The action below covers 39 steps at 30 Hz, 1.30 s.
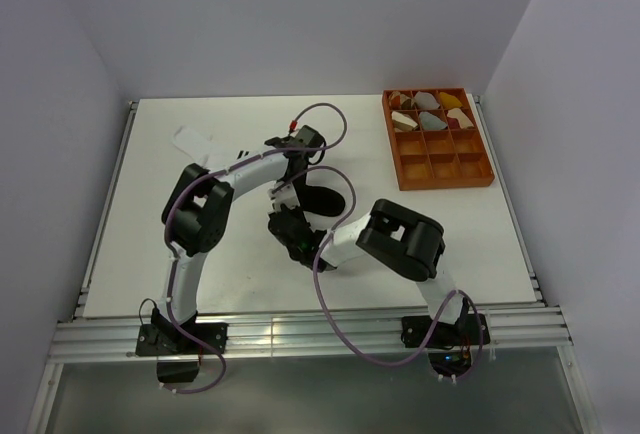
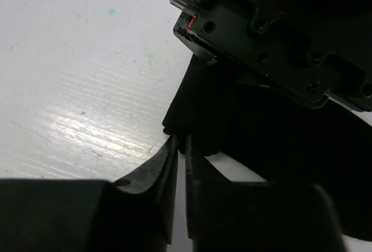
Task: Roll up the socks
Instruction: Roll the sock at the center of the board.
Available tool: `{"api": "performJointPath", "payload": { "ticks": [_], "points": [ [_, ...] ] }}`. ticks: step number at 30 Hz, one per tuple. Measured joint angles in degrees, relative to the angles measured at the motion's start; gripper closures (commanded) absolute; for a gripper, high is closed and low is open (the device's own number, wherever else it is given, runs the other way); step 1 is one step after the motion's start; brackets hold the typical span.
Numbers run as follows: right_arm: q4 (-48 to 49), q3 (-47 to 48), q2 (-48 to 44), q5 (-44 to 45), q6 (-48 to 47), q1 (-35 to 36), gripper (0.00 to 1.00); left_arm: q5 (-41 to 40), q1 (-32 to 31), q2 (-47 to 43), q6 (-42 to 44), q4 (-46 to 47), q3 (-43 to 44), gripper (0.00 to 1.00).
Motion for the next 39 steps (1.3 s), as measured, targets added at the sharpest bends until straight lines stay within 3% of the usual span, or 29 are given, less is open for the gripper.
{"api": "performJointPath", "payload": {
  "ticks": [3,10,19,22,23,25,26,32,39],
  "points": [
    [-1.20,0.37,-0.04,-0.48,2.29,-0.28,1.00,0.85,0.04,-0.17,-0.02,0.83,-0.28,1.00],
    [-1.03,-3.17,-3.13,-5.57,6.73,-2.43,1.00,4.33,0.79,-1.11,-1.14,2.95,-1.49,0.96],
    [4.04,-9.88,-7.08,-16.41,10.78,-7.19,1.00,10.67,2.80,-3.15,-5.31,7.32,-4.74,0.77],
    [5.22,-10.88,-7.45,-18.64,11.10,-8.00,1.00,12.76,3.89,-4.39,-7.15,9.22,-6.80,0.67],
    [5.49,-11.04,-7.50,-19.06,11.19,-8.11,1.00,13.46,4.28,-4.85,-7.82,9.90,-7.54,0.59],
    [6.08,-11.47,-7.61,-19.93,11.41,-8.39,1.00,14.80,4.90,-5.60,-9.18,11.23,-8.87,0.55],
    [6.40,-11.69,-7.65,-20.31,11.45,-8.50,1.00,15.43,5.22,-6.01,-10.05,12.07,-9.73,0.46],
    [7.04,-12.17,-7.74,-22.49,11.91,-9.07,1.00,19.37,6.88,-8.94,-14.58,16.17,-15.91,0.28],
    [8.17,-12.74,-7.76,-25.33,12.35,-9.92,1.00,23.30,9.70,-17.99,-18.88,26.12,-29.00,0.29]
  ]
}}
